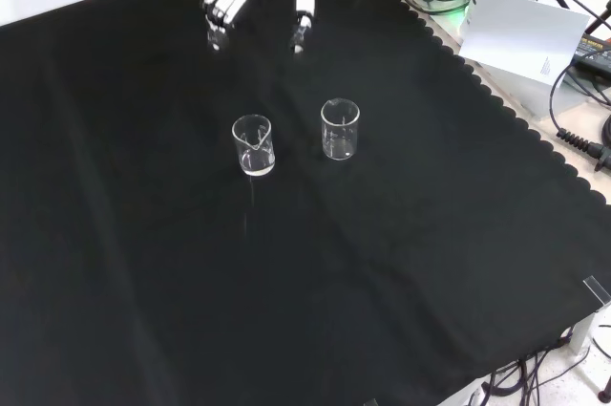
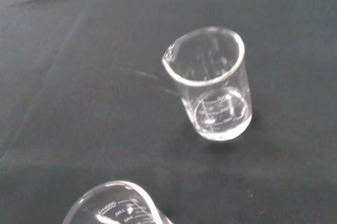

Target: Pick up the beaker on the right.

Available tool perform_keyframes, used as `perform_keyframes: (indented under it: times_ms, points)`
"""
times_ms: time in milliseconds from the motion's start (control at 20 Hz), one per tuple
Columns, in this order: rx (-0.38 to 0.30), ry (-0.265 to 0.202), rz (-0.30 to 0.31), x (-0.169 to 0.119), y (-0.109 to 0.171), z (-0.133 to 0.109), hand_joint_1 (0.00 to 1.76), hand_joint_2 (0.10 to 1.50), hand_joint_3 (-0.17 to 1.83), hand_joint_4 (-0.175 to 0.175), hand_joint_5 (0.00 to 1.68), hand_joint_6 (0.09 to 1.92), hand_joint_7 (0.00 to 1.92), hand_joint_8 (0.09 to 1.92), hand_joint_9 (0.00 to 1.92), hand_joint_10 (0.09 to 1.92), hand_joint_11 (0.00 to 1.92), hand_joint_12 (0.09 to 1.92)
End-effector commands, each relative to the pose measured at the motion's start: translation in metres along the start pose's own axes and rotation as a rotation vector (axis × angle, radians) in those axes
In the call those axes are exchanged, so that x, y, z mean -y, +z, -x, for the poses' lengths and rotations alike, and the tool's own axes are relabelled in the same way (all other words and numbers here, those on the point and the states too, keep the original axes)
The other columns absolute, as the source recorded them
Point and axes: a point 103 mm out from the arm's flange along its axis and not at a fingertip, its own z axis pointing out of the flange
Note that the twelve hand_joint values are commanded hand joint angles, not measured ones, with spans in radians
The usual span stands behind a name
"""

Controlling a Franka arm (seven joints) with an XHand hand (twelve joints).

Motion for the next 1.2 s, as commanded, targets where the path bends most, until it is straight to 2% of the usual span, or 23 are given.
perform_keyframes:
  times_ms: [50,250,500,700,950,1200]
  points:
    - [-0.128,0.044,-0.004,-0.032,0.052,0.061,0.73,0.74,0.35,0.0,0.31,0.09,0.14,0.54,0.27,0.62,0.0,1.36]
    - [-0.143,0.029,0.004,-0.034,0.057,0.064,0.73,0.73,0.35,-0.001,0.31,0.09,0.14,0.54,0.27,0.62,0.0,1.36]
    - [-0.186,-0.034,0.015,-0.033,0.068,0.064,0.75,0.72,0.36,0.0,0.31,0.09,0.15,0.55,0.28,0.62,0.0,1.36]
    - [-0.246,-0.082,0.02,-0.034,0.081,0.067,0.76,0.68,0.41,0.0,0.31,0.09,0.16,0.55,0.29,0.61,0.0,1.36]
    - [-0.326,-0.097,0.034,-0.038,0.096,0.071,0.77,0.67,0.42,0.001,0.31,0.09,0.17,0.55,0.29,0.61,0.0,1.36]
    - [-0.334,-0.129,0.021,-0.048,0.11,0.067,0.78,0.64,0.47,0.002,0.31,0.09,0.16,0.54,0.29,0.6,0.0,1.35]
